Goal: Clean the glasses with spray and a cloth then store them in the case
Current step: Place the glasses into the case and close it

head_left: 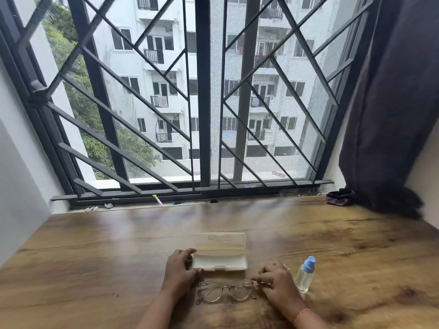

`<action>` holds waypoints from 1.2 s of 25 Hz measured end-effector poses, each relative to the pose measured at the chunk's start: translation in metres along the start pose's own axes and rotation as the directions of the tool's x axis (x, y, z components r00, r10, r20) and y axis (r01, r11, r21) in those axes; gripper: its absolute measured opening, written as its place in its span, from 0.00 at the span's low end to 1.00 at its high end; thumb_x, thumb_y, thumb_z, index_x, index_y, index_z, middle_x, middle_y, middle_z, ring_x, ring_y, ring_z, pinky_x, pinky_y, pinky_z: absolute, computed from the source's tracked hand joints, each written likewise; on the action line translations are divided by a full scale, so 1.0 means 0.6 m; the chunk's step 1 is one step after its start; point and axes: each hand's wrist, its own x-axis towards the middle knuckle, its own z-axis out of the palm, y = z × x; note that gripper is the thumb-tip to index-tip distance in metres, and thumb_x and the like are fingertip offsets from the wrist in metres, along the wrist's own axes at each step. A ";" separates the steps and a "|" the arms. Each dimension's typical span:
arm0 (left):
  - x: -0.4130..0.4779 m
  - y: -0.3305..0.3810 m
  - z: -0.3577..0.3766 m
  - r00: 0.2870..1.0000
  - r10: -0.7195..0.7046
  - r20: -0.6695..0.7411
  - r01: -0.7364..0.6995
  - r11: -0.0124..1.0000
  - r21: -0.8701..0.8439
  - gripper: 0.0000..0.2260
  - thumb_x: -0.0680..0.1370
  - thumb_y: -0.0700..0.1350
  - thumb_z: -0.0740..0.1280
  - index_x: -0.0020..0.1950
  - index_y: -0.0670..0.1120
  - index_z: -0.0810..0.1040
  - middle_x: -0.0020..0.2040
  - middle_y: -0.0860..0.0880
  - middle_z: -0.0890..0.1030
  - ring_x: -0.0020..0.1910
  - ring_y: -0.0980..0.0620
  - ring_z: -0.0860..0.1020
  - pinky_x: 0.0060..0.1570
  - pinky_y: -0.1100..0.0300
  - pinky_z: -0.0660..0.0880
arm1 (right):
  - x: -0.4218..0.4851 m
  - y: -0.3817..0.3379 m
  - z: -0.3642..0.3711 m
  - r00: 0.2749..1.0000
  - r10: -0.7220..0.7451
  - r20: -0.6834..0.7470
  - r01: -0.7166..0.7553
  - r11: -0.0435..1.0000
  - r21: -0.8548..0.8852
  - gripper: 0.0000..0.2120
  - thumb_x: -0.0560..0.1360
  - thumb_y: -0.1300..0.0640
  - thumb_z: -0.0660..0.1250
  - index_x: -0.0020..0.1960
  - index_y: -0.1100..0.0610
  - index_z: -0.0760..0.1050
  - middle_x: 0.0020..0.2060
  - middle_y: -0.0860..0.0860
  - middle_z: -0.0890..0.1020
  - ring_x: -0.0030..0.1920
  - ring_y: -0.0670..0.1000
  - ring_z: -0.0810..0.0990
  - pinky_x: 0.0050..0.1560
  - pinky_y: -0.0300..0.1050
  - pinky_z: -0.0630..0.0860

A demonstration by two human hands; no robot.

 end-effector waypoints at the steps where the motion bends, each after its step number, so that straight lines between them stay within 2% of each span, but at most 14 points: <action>1: 0.000 0.001 0.000 1.000 0.000 0.002 0.000 1.000 0.000 0.28 0.56 0.50 0.69 0.56 0.46 0.79 0.41 0.54 0.72 0.47 0.47 0.75 0.52 0.54 0.74 | 0.001 0.002 0.001 1.000 0.002 0.010 -0.002 1.000 0.004 0.16 0.57 0.54 0.74 0.44 0.41 0.81 0.33 0.24 0.71 0.39 0.39 0.67 0.40 0.31 0.64; 3: 0.000 0.002 0.000 1.000 -0.002 0.004 0.002 1.000 0.003 0.28 0.56 0.50 0.70 0.56 0.46 0.79 0.41 0.54 0.72 0.47 0.47 0.75 0.52 0.53 0.74 | 0.003 0.005 0.001 1.000 0.003 0.022 -0.003 1.000 0.018 0.18 0.57 0.53 0.74 0.45 0.40 0.80 0.34 0.24 0.71 0.39 0.37 0.66 0.41 0.29 0.62; 5: 0.001 0.001 0.000 1.000 -0.002 0.000 0.002 1.000 0.006 0.28 0.56 0.50 0.70 0.56 0.45 0.79 0.41 0.54 0.72 0.47 0.47 0.75 0.52 0.53 0.74 | 0.004 0.007 0.001 1.000 0.007 0.027 -0.008 0.999 0.044 0.20 0.58 0.50 0.72 0.48 0.34 0.78 0.35 0.24 0.72 0.40 0.34 0.65 0.42 0.29 0.61; 7: 0.002 -0.001 0.000 1.000 0.000 0.000 0.000 1.000 0.002 0.28 0.57 0.49 0.71 0.57 0.45 0.79 0.41 0.54 0.73 0.47 0.47 0.75 0.52 0.53 0.74 | 0.004 0.007 0.000 0.999 0.018 0.034 -0.020 0.998 0.064 0.21 0.59 0.47 0.70 0.45 0.24 0.73 0.36 0.26 0.74 0.41 0.32 0.65 0.43 0.33 0.64; 10: 0.000 -0.001 0.001 1.000 0.005 0.005 -0.005 1.000 0.004 0.28 0.57 0.49 0.73 0.57 0.45 0.79 0.42 0.53 0.73 0.47 0.47 0.75 0.52 0.53 0.74 | 0.004 0.007 0.000 0.999 0.009 0.040 -0.012 0.997 0.081 0.20 0.60 0.46 0.69 0.40 0.20 0.70 0.38 0.27 0.76 0.42 0.33 0.66 0.45 0.36 0.64; 13: -0.001 -0.001 0.002 1.000 0.010 -0.002 -0.010 1.000 0.000 0.34 0.53 0.59 0.65 0.56 0.46 0.79 0.41 0.53 0.73 0.46 0.48 0.75 0.52 0.53 0.74 | 0.004 0.010 0.004 1.000 -0.002 0.029 -0.001 0.994 0.114 0.15 0.60 0.43 0.69 0.39 0.23 0.72 0.35 0.30 0.77 0.42 0.36 0.68 0.46 0.41 0.66; 17: 0.000 -0.006 0.004 1.000 0.008 -0.008 -0.008 1.000 0.006 0.36 0.52 0.60 0.64 0.56 0.46 0.79 0.41 0.54 0.72 0.47 0.47 0.75 0.52 0.52 0.74 | 0.004 0.011 0.005 1.000 -0.029 -0.010 0.029 0.996 0.088 0.14 0.59 0.43 0.68 0.39 0.24 0.73 0.33 0.28 0.76 0.42 0.32 0.65 0.48 0.38 0.63; 20: 0.000 -0.006 0.003 1.000 0.008 -0.005 -0.008 1.000 0.009 0.36 0.52 0.60 0.64 0.56 0.46 0.79 0.41 0.54 0.72 0.46 0.47 0.75 0.51 0.52 0.74 | 0.004 0.007 0.002 0.995 -0.074 -0.072 0.078 0.996 0.046 0.13 0.59 0.40 0.68 0.44 0.33 0.78 0.32 0.28 0.76 0.42 0.32 0.63 0.45 0.32 0.57; 23: -0.001 -0.004 0.004 1.000 0.003 -0.004 -0.003 1.000 0.005 0.35 0.52 0.60 0.64 0.56 0.46 0.79 0.41 0.54 0.72 0.46 0.47 0.75 0.52 0.52 0.74 | 0.006 0.002 -0.002 0.982 -0.109 -0.156 0.115 0.993 0.028 0.11 0.60 0.40 0.68 0.41 0.38 0.80 0.31 0.28 0.76 0.42 0.35 0.65 0.44 0.37 0.58; 25: -0.001 -0.004 0.003 1.000 0.010 0.002 -0.010 1.000 0.000 0.34 0.52 0.59 0.66 0.56 0.46 0.79 0.41 0.55 0.72 0.46 0.47 0.75 0.52 0.53 0.74 | 0.010 -0.003 -0.006 0.973 -0.122 -0.197 0.132 0.990 0.040 0.09 0.62 0.40 0.68 0.41 0.38 0.80 0.32 0.27 0.75 0.43 0.37 0.66 0.45 0.37 0.58; 27: 0.000 -0.003 0.001 1.000 0.015 0.009 -0.015 1.000 0.013 0.30 0.55 0.53 0.72 0.56 0.46 0.79 0.40 0.55 0.72 0.46 0.47 0.75 0.52 0.54 0.73 | 0.020 -0.010 -0.012 0.964 -0.109 -0.243 0.132 0.988 0.080 0.09 0.63 0.39 0.68 0.41 0.37 0.80 0.33 0.26 0.76 0.44 0.37 0.67 0.47 0.35 0.58; 28: 0.000 -0.001 0.001 1.000 0.018 0.004 -0.018 1.000 0.023 0.27 0.57 0.49 0.73 0.56 0.45 0.79 0.40 0.56 0.72 0.46 0.48 0.75 0.52 0.55 0.73 | 0.028 -0.015 -0.017 0.958 -0.097 -0.269 0.129 0.986 0.105 0.09 0.63 0.38 0.67 0.42 0.37 0.80 0.34 0.26 0.76 0.44 0.37 0.67 0.47 0.37 0.59; 30: -0.001 0.002 -0.001 1.000 0.026 -0.002 -0.026 0.999 0.033 0.27 0.58 0.48 0.69 0.57 0.45 0.79 0.40 0.56 0.71 0.45 0.50 0.73 0.51 0.58 0.71 | 0.049 -0.028 -0.029 0.944 -0.084 -0.318 0.134 0.981 0.141 0.10 0.64 0.38 0.67 0.43 0.38 0.80 0.35 0.26 0.76 0.43 0.38 0.67 0.45 0.43 0.62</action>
